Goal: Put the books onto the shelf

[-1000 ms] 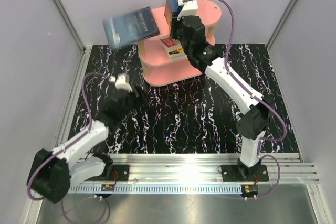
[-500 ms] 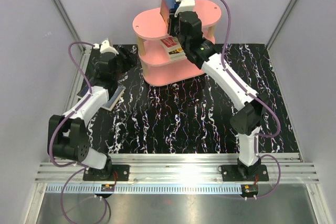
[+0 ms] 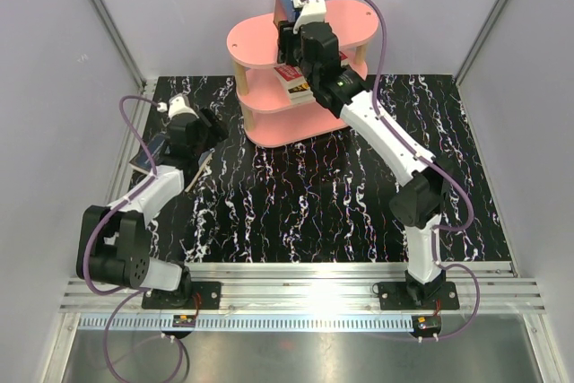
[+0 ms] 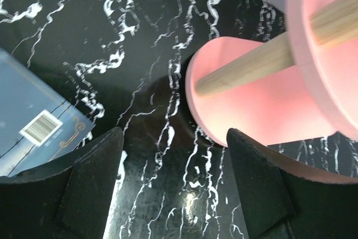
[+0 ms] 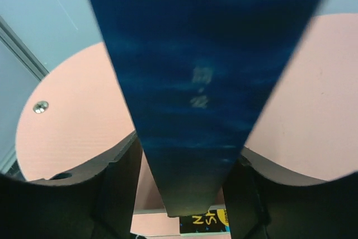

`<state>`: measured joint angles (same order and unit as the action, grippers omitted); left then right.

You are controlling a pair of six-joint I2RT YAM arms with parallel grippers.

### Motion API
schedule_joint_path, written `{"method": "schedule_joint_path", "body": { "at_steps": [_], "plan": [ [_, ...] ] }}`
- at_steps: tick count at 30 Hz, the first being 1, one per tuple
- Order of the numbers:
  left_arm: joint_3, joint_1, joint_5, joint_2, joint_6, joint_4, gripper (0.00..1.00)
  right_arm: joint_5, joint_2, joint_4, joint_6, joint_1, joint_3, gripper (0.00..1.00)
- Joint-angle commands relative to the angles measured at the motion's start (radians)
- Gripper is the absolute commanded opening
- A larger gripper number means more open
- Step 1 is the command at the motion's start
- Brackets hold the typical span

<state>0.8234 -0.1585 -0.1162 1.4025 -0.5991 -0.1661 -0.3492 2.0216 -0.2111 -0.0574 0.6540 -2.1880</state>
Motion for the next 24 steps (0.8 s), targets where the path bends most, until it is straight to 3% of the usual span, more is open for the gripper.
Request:
{"method": "schedule_joint_path", "body": {
  "at_steps": [1, 16, 19, 24],
  "plan": [
    [-0.021, 0.010, -0.076, -0.022, -0.011, -0.047, 0.78, 0.001, 0.012, -0.007, 0.021, 0.010, -0.045, 0.62],
    [-0.052, 0.020, -0.063, -0.025, -0.018, -0.064, 0.77, -0.014, 0.042, -0.037, 0.037, 0.032, -0.095, 0.67],
    [-0.055, 0.020, -0.060, -0.025, -0.019, -0.067, 0.77, -0.020, 0.036, -0.034, 0.036, 0.032, -0.089, 0.71],
    [-0.059, 0.024, -0.060, -0.028, -0.016, -0.065, 0.77, -0.039, 0.020, -0.016, 0.042, 0.032, -0.058, 0.89]
  ]
}}
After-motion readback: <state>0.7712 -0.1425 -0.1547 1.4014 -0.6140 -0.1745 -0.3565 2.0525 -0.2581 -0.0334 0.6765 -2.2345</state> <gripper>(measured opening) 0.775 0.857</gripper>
